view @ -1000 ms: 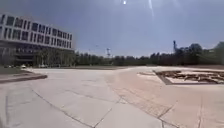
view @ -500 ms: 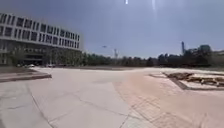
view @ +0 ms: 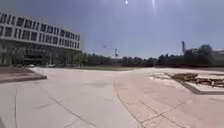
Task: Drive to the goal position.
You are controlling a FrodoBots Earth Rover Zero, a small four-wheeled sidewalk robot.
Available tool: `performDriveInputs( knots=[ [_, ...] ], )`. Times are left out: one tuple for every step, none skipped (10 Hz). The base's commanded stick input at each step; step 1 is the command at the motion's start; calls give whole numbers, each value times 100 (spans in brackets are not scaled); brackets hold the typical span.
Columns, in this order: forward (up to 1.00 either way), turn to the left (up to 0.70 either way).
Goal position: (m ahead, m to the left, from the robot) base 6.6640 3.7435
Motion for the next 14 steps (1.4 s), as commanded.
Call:
performDriveInputs(
  knots=[
    [85,0],
    [85,0],
    [85,0],
    [85,0],
    [85,0],
    [85,0],
    [85,0],
    [85,0],
    [85,0],
    [85,0],
    [85,0],
    [85,13],
    [85,25],
    [84,30]
  ],
)
